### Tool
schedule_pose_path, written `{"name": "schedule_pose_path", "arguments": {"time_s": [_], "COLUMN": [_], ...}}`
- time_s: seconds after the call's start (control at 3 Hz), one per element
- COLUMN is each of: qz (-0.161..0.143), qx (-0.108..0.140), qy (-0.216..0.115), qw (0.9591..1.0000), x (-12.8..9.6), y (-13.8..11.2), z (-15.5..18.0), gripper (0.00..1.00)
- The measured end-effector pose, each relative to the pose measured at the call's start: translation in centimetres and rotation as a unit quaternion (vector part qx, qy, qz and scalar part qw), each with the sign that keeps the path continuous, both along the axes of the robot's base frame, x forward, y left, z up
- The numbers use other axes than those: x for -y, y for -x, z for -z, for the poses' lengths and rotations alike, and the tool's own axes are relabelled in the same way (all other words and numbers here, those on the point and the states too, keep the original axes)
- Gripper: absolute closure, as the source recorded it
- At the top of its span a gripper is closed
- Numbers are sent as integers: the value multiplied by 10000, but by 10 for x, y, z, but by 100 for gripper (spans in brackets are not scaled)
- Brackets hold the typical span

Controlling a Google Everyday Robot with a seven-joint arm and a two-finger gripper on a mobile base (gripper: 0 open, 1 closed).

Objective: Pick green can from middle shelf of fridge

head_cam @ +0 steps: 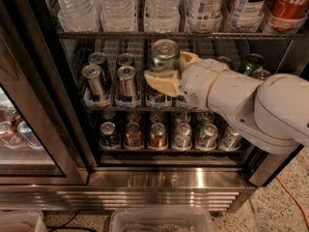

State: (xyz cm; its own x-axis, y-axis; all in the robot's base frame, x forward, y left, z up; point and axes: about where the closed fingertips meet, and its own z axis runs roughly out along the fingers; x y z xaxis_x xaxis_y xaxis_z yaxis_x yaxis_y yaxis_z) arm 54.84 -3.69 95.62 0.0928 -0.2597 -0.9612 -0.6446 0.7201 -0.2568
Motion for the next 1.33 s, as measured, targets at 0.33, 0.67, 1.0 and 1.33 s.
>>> {"name": "schedule_pose_path", "arguments": {"time_s": [0.33,0.67,1.0,1.33], "qz": [-411,-411,-699,-1291], "qx": [-231,-231,-305,-411], "qy": [146,146,316,604], "qw": [9988,9988,9966,9889], "x": [-22,-22,-31,-53], "y": [8,8,16,56], "z": [7,7,12,23], "gripper": [100,100,100,100]}}
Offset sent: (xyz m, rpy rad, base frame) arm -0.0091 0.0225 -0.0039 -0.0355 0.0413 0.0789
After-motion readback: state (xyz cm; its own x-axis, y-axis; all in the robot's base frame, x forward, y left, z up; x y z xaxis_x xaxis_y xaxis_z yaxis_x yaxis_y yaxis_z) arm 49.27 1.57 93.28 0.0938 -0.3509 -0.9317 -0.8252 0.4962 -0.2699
